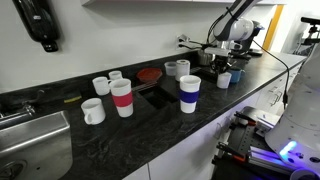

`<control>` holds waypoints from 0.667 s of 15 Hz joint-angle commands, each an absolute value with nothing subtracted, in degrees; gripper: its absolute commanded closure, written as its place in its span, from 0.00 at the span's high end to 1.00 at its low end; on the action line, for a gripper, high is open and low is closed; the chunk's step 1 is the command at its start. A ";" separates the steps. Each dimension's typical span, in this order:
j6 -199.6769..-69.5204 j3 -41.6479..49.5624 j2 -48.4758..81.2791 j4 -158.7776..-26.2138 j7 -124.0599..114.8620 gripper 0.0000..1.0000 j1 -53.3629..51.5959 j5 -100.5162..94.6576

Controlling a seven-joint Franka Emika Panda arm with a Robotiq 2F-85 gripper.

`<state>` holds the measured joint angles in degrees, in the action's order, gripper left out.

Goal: Move the white mug that is next to the blue to the left

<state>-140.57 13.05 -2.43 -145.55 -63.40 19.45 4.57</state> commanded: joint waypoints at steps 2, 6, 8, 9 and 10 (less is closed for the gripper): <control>-140.54 13.57 -4.79 -145.99 -59.97 0.00 17.68 5.64; -140.45 11.53 -8.09 -146.72 -55.17 0.01 14.99 3.13; -139.95 9.91 -9.77 -147.15 -52.18 0.01 13.10 2.62; -140.21 9.05 -10.48 -147.59 -50.02 0.01 11.80 3.88; -140.37 8.29 -10.90 -147.95 -47.80 0.01 10.69 4.63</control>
